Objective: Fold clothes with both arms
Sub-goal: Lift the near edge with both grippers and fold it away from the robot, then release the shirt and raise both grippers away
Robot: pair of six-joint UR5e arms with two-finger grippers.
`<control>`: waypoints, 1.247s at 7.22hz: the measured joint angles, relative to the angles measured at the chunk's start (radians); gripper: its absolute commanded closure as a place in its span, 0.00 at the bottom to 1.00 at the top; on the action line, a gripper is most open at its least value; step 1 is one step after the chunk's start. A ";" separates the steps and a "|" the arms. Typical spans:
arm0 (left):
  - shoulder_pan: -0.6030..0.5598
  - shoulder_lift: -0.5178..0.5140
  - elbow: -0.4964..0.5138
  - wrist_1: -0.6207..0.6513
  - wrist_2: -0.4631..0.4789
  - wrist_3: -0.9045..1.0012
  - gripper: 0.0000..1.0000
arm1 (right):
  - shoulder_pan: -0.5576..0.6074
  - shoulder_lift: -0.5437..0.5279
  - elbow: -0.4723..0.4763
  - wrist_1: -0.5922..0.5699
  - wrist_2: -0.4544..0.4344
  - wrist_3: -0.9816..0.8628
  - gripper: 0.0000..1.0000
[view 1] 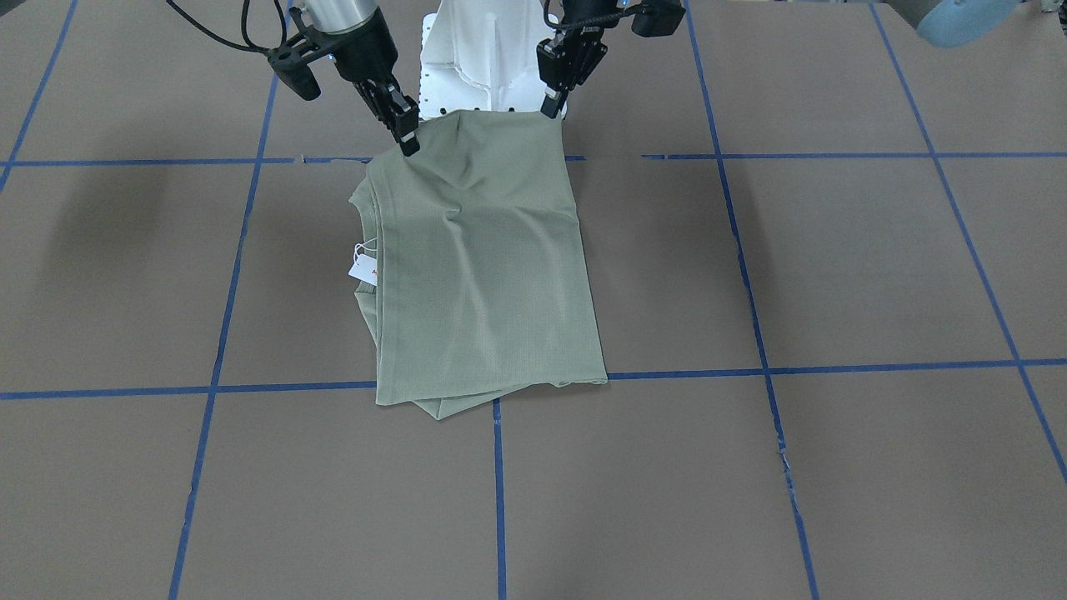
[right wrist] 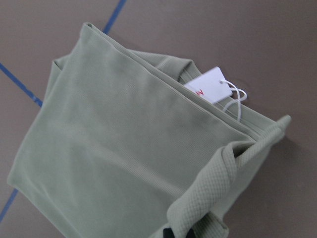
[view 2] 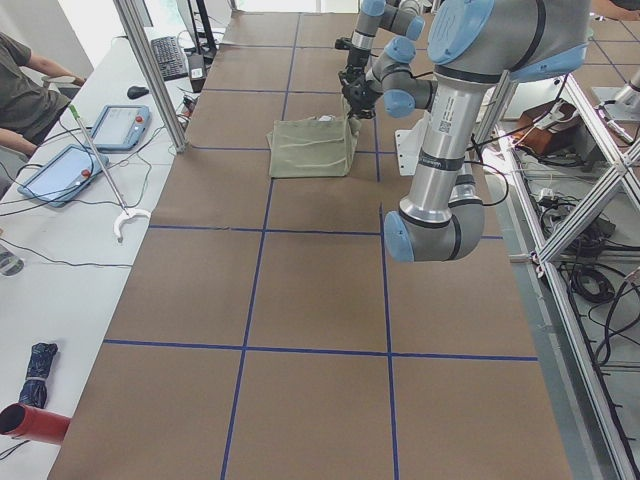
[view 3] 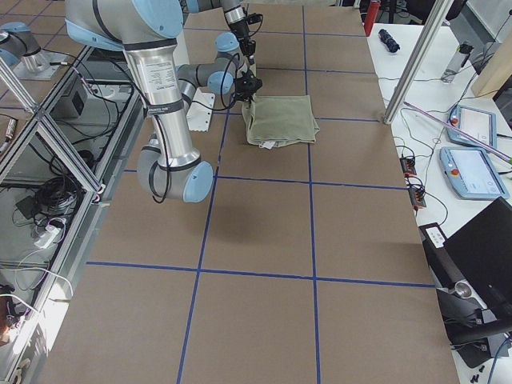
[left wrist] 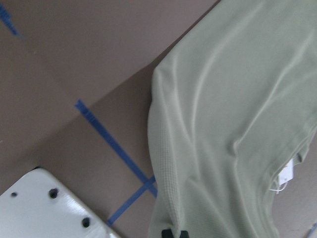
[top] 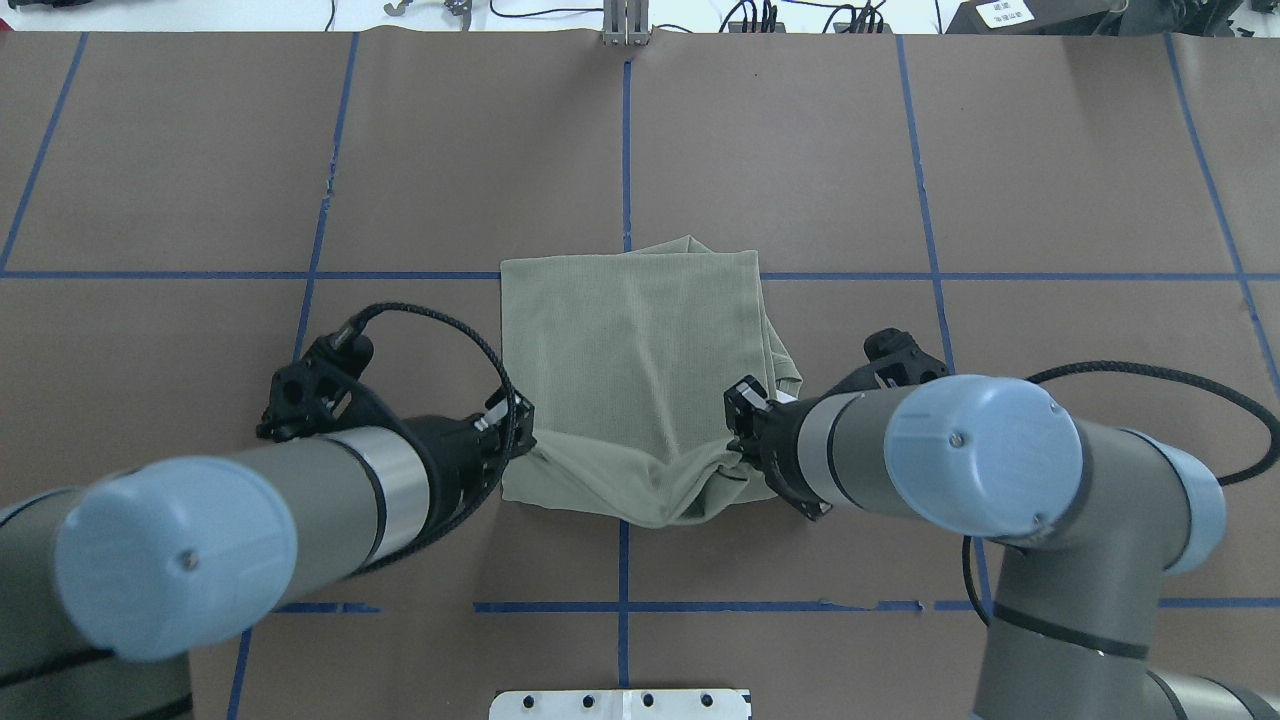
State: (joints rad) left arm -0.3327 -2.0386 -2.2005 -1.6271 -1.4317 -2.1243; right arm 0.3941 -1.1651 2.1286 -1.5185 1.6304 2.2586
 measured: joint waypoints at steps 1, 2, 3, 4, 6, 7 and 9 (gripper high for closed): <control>-0.077 -0.023 0.097 -0.056 -0.017 0.060 1.00 | 0.049 0.032 -0.071 0.008 0.002 -0.038 1.00; -0.131 -0.037 0.205 -0.141 -0.024 0.098 1.00 | 0.093 0.070 -0.170 0.042 0.006 -0.065 1.00; -0.165 -0.049 0.308 -0.227 -0.026 0.123 1.00 | 0.127 0.110 -0.278 0.097 0.015 -0.083 1.00; -0.185 -0.062 0.389 -0.293 -0.027 0.139 1.00 | 0.150 0.136 -0.365 0.147 0.025 -0.103 1.00; -0.209 -0.079 0.492 -0.369 -0.026 0.168 0.66 | 0.192 0.184 -0.497 0.202 0.073 -0.173 0.03; -0.232 -0.098 0.563 -0.418 -0.026 0.210 0.54 | 0.226 0.218 -0.580 0.239 0.122 -0.245 0.00; -0.284 -0.127 0.689 -0.517 -0.026 0.336 0.53 | 0.301 0.262 -0.729 0.325 0.213 -0.509 0.00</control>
State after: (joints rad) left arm -0.6170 -2.1658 -1.5119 -2.1438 -1.4576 -1.7886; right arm 0.6955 -0.9033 1.3997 -1.1933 1.8434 1.7500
